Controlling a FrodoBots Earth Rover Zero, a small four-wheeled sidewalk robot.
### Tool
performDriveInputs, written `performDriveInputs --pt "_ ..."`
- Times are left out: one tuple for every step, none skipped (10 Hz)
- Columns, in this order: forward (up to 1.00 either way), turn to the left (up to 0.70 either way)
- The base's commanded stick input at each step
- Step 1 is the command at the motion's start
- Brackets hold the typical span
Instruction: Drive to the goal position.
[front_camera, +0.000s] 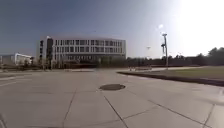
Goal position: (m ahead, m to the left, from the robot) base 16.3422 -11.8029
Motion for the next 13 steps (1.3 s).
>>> performDriveInputs --pt "0.35 0.00" --pt "0.35 0.00" --pt "0.35 0.00" --pt "0.35 0.00" --pt "0.35 0.00" --pt "0.35 0.00" --pt "0.35 0.00" --pt "0.35 0.00" --pt "0.35 0.00" --pt "0.35 0.00" --pt "0.34 0.00" --pt "0.34 0.00" --pt "0.34 0.00"
